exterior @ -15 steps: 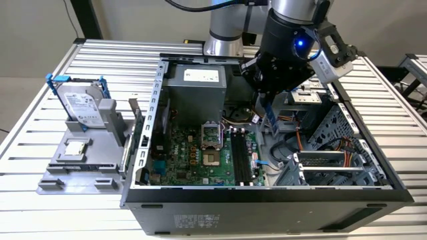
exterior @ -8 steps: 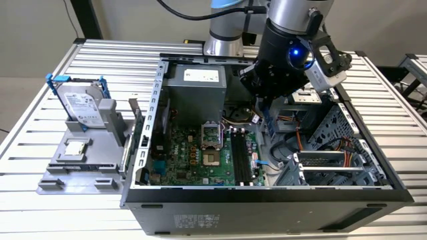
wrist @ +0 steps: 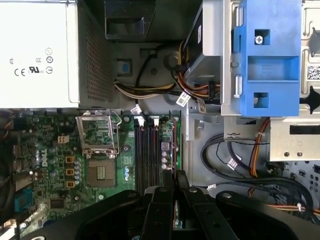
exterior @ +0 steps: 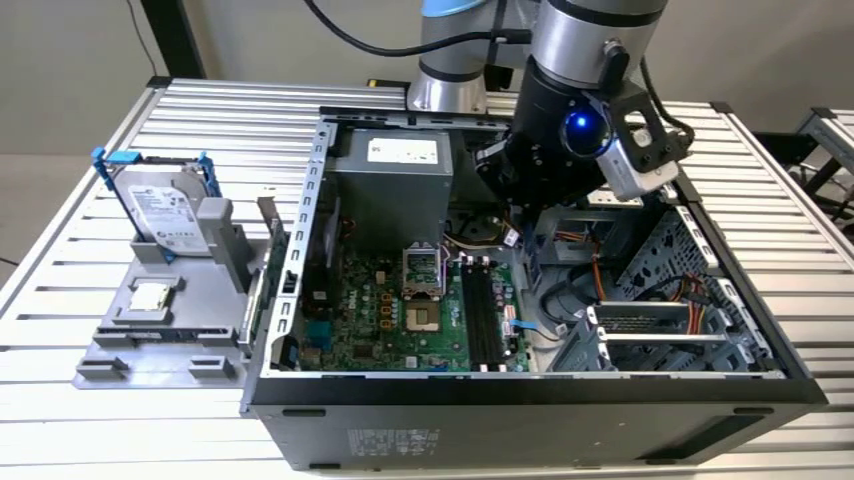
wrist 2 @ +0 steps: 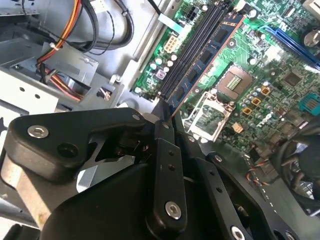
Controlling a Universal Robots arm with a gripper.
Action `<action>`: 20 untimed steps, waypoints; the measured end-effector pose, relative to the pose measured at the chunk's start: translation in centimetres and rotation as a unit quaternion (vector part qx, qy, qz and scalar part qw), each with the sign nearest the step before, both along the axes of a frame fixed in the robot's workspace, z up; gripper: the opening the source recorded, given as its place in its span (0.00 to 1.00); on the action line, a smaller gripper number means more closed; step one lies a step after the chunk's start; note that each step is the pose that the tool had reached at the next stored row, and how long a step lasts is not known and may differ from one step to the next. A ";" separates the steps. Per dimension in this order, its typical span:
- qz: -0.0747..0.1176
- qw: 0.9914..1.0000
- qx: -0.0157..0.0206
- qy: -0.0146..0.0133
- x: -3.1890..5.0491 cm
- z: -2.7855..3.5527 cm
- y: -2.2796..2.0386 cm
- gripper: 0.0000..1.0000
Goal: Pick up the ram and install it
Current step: 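Insert the ram into the slot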
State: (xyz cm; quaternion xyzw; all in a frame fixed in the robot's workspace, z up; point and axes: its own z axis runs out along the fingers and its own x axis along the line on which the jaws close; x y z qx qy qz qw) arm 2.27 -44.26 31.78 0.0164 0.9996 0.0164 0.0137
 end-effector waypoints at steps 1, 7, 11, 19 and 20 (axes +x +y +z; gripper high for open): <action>0.000 1.000 0.000 0.000 0.00 -0.17 0.00 0.00; 0.000 1.000 0.000 0.000 0.00 -1.26 0.00 0.00; 0.000 1.000 0.003 0.000 0.00 -1.92 -0.01 0.00; 0.000 1.000 0.004 0.000 0.00 -2.16 -0.03 0.00; 0.000 1.000 0.004 0.000 0.00 -2.25 -0.04 0.00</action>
